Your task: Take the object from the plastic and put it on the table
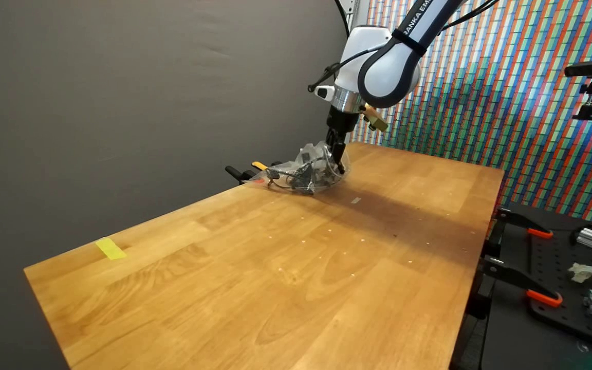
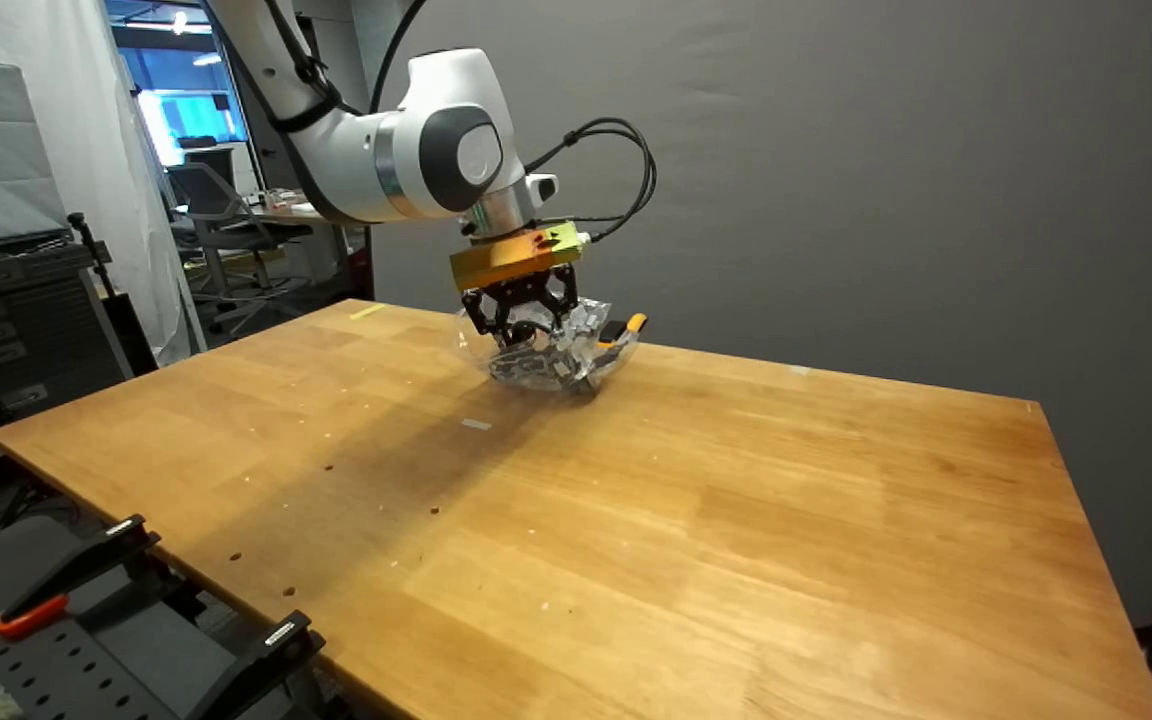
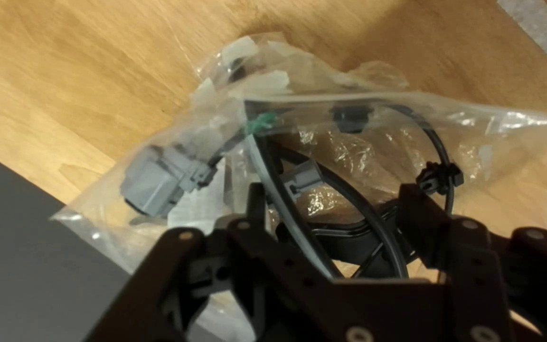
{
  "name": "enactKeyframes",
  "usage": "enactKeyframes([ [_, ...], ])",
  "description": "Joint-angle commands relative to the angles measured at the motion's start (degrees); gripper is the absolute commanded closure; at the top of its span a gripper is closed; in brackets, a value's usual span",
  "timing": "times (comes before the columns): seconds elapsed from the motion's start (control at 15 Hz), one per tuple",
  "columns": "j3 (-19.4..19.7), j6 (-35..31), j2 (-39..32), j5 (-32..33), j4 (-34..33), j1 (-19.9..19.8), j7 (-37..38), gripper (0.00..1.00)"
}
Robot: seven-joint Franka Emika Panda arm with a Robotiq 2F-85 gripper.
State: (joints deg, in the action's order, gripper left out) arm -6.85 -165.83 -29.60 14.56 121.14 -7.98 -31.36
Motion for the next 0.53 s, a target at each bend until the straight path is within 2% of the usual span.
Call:
enactKeyframes([
  [0.0, -0.1, -2.5, 0.2, 0.8, 0.2, -0.6, -1.5, 0.58],
  [0.27, 1.2, -3.0, 0.6, 2.4, 0.5, 0.3, -1.1, 0.89],
  [0.47, 2.2, -2.3, 0.5, 3.5, 0.4, 0.8, -0.6, 0.97],
])
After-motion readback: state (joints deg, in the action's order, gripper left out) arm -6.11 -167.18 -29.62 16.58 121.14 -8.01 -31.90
